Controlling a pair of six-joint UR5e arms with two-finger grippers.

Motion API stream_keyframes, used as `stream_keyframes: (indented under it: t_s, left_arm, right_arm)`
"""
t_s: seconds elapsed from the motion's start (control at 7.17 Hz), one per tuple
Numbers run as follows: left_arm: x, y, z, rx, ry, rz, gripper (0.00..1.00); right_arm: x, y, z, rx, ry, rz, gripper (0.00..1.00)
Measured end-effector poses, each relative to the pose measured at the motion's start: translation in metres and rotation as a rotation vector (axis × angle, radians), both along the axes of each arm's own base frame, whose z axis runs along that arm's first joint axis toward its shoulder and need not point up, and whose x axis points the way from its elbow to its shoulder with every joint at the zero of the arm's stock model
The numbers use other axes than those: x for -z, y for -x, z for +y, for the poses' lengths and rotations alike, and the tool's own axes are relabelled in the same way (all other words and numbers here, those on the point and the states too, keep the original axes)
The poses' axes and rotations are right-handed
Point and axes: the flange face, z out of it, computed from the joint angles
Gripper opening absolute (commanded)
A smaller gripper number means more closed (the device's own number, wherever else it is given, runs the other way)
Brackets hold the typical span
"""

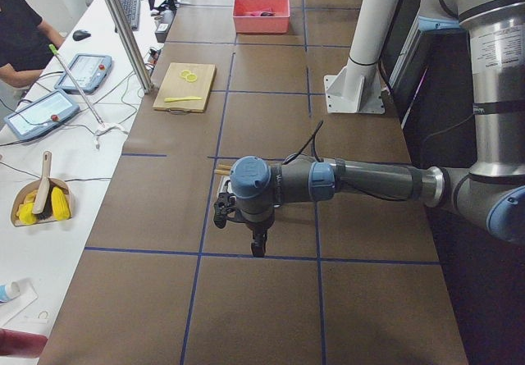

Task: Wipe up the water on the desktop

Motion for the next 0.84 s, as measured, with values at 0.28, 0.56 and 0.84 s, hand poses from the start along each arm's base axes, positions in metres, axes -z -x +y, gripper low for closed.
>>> stream_keyframes:
  t_s: [0.28, 0.56, 0.84]
  left_arm:
    - [-0.005, 0.000, 0.004, 0.002, 0.013, -0.002, 1.00]
    - [-0.009, -0.001, 0.002, 0.001, 0.020, -0.001, 1.00]
    - [-0.008, -0.001, -0.005, -0.001, 0.014, -0.001, 1.00]
  right_arm:
    - [0.001, 0.000, 0.022, 0.000, -0.002, -0.005, 1.00]
    - [0.007, 0.000, 0.039, -0.001, -0.005, -0.009, 1.00]
    - [-0.002, 0.003, 0.045, 0.005, 0.024, -0.009, 1.00]
